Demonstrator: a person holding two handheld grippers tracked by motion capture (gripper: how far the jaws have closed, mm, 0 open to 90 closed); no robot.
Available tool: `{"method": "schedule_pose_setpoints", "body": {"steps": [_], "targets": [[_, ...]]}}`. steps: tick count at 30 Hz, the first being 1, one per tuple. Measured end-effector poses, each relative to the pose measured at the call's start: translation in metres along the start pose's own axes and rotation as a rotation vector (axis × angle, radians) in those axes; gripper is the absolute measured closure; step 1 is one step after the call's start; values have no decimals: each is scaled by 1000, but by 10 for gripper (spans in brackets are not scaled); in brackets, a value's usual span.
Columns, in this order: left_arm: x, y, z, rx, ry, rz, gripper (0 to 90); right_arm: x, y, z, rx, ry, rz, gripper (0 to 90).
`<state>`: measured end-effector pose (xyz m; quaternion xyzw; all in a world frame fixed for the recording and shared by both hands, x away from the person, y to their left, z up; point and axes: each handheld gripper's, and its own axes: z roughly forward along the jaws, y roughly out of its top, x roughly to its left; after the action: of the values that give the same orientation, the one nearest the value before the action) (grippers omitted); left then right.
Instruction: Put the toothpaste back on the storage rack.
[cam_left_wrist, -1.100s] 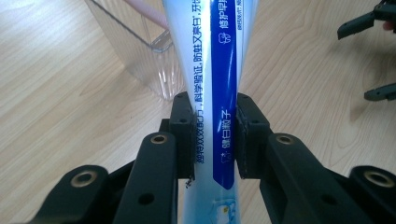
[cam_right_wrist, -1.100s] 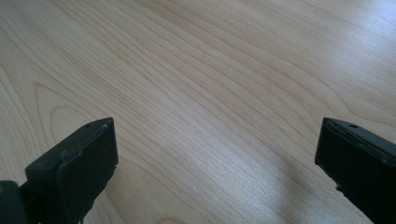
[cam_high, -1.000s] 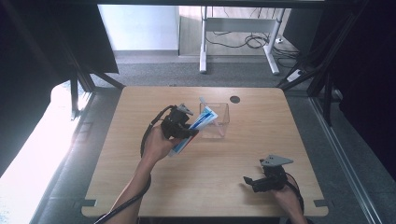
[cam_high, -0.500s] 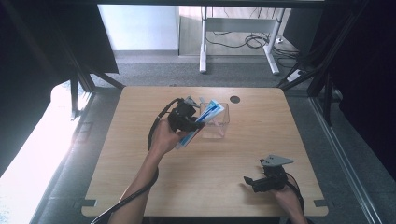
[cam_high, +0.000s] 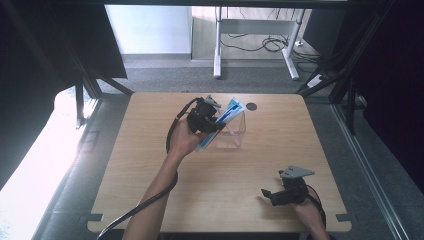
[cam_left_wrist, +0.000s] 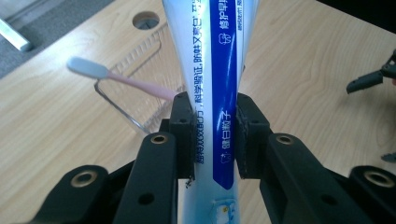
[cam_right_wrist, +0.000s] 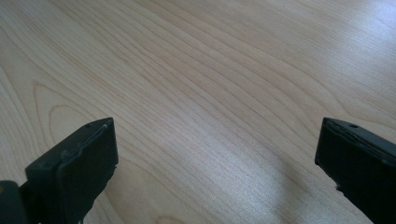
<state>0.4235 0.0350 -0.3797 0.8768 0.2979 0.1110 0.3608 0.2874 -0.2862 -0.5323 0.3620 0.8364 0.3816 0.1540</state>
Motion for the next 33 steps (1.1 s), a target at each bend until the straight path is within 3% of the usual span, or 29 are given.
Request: {"method": "schedule_pose_setpoints", "body": {"steps": [18,33], "targets": [[4,30,16,-70,34,4,727,-1,0,-1,-4,2,0,0],[13,38,30,-128,43,-34,728,-2,-1,0,-1,6,4,0]]}}
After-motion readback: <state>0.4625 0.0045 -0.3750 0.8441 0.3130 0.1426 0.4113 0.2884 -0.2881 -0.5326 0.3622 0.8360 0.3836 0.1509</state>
